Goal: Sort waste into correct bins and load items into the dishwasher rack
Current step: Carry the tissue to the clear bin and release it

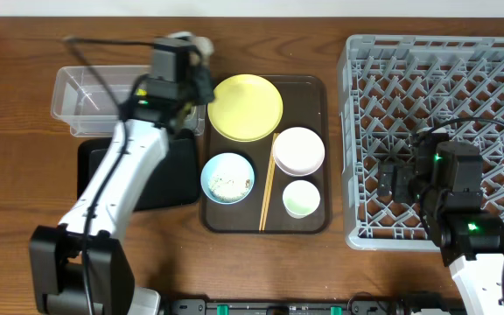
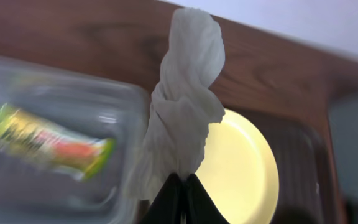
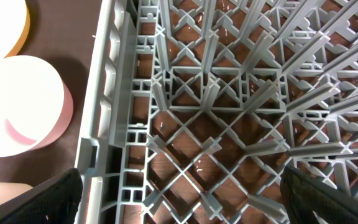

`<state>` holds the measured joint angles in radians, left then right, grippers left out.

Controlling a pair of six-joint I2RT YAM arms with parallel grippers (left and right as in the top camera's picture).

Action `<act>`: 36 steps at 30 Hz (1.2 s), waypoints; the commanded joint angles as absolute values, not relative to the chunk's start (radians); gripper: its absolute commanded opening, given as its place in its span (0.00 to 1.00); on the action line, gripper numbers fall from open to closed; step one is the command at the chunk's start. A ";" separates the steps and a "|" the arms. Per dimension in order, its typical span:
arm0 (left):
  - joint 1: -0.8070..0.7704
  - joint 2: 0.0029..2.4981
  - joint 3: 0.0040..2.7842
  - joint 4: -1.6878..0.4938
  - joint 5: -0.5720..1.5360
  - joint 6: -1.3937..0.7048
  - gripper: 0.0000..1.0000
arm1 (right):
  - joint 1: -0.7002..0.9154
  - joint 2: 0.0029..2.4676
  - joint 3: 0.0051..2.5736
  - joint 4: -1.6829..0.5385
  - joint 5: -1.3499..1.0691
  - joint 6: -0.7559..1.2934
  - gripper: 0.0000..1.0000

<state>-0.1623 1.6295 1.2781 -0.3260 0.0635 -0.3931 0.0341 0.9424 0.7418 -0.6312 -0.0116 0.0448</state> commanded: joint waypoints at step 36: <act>-0.399 1.596 1.263 -0.712 0.030 -0.490 0.91 | 0.020 0.943 0.765 -0.628 -0.020 0.055 0.99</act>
<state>-0.3420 1.5669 1.2701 -0.6998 0.0452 -0.5327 0.0341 0.9424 0.7429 -0.6300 -0.0116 0.0448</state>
